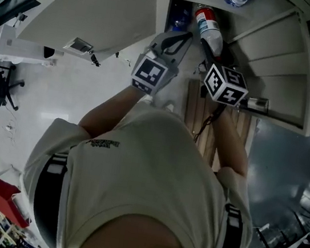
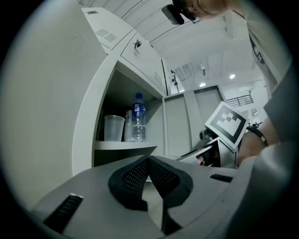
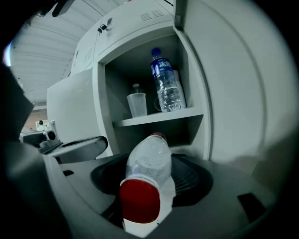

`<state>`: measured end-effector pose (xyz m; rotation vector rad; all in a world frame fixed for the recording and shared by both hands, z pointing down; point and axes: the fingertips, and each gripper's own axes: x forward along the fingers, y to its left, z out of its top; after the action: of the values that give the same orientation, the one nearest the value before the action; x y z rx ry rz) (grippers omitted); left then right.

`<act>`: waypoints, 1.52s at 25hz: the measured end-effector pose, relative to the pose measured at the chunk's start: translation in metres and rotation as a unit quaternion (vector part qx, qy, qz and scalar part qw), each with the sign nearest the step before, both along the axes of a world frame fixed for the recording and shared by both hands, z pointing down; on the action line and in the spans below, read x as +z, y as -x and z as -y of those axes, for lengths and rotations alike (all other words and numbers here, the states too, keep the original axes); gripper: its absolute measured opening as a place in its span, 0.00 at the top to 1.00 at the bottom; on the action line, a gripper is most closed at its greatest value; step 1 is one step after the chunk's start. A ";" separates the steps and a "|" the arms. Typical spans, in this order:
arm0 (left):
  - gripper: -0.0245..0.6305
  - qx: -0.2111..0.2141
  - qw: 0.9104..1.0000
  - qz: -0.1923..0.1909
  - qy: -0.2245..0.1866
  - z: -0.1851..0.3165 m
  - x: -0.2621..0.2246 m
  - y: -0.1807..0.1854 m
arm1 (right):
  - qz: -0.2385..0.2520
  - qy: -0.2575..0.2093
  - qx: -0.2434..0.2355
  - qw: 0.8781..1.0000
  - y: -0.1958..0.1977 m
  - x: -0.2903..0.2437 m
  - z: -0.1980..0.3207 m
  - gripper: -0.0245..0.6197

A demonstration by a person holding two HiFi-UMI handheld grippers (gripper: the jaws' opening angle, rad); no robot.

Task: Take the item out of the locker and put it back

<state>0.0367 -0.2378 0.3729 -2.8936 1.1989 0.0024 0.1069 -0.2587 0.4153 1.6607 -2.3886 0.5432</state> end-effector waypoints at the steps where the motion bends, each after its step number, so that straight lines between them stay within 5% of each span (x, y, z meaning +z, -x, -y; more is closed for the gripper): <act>1: 0.95 -0.001 1.000 -0.001 0.000 0.006 0.003 -0.001 | -0.007 -0.003 0.007 1.000 -0.002 0.004 0.009 0.52; 8: 0.95 -0.005 1.000 -0.001 0.009 0.038 0.028 -0.015 | -0.047 -0.014 0.056 0.997 -0.015 0.039 0.054 0.53; 19: 0.95 -0.008 0.998 0.008 0.064 0.057 0.071 -0.025 | -0.098 -0.028 0.062 0.993 -0.007 0.058 0.090 0.52; 32: 0.95 -0.012 0.996 0.021 0.085 0.059 0.089 -0.022 | -0.071 0.068 0.067 0.993 -0.012 0.115 0.096 0.50; 38: 0.95 -0.010 0.995 0.028 0.093 0.058 0.097 -0.021 | -0.089 0.077 0.063 0.991 -0.012 0.122 0.100 0.50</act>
<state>0.0581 -0.2961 0.4696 -3.0149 1.2831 -0.2000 0.1185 -0.3588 0.5373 1.7225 -2.0746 0.5591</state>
